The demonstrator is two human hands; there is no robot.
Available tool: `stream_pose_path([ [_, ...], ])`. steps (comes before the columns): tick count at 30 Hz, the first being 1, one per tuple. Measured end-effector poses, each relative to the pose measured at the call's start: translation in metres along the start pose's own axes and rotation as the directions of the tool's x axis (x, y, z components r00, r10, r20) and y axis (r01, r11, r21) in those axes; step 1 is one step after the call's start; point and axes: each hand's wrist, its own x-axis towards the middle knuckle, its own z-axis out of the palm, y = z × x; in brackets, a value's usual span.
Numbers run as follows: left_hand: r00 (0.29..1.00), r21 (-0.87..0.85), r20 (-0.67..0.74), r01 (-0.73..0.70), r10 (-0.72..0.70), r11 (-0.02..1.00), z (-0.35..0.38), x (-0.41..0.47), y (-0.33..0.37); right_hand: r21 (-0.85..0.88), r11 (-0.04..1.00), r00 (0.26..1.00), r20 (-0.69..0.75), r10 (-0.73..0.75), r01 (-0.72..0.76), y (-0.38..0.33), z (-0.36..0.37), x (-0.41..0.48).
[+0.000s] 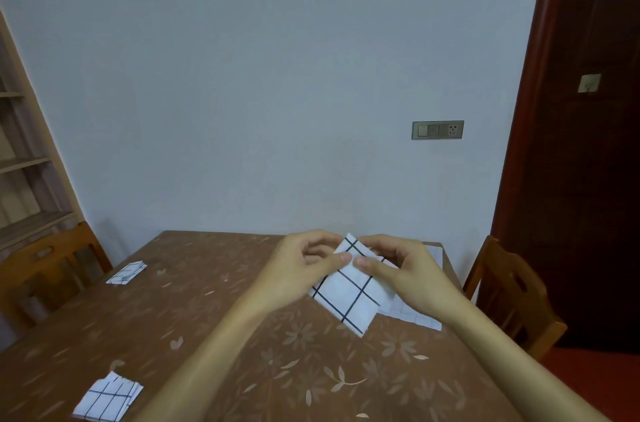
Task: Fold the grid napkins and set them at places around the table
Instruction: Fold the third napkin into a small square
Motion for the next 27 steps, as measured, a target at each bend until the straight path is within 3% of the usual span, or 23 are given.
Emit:
stream_pose_path([
  [4, 0.981, -0.096, -0.193, -0.045, 0.025, 0.994, 0.011, 0.001, -0.008, 0.104, 0.994, 0.977, -0.209, 0.034, -0.012, 0.001, 0.011, 0.001],
  [7, 0.955, -0.215, -0.297, -0.057, -0.010, 0.975, 0.023, 0.001, -0.010, 0.175, 0.982, 0.954, -0.275, 0.116, -0.069, 0.006, 0.017, 0.004],
  [14, 0.933, -0.287, -0.360, -0.097, -0.014, 0.953, 0.047, 0.001, -0.009, 0.144, 0.983, 0.952, -0.268, 0.147, -0.111, 0.001, 0.030, 0.010],
  [20, 0.893, -0.206, -0.439, -0.203, 0.095, 0.957, 0.040, 0.004, -0.018, 0.115, 0.987, 0.983, -0.132, 0.130, -0.115, 0.001, 0.026, 0.008],
  [24, 0.878, -0.264, -0.479, -0.165, 0.019, 0.950, 0.036, 0.004, -0.016, 0.132, 0.987, 0.988, -0.107, 0.109, -0.095, 0.005, 0.022, 0.006],
  [27, 0.907, -0.170, -0.418, -0.126, 0.044, 0.977, 0.026, 0.005, -0.017, 0.099, 0.991, 0.988, -0.112, 0.106, -0.095, 0.011, 0.017, 0.007],
])
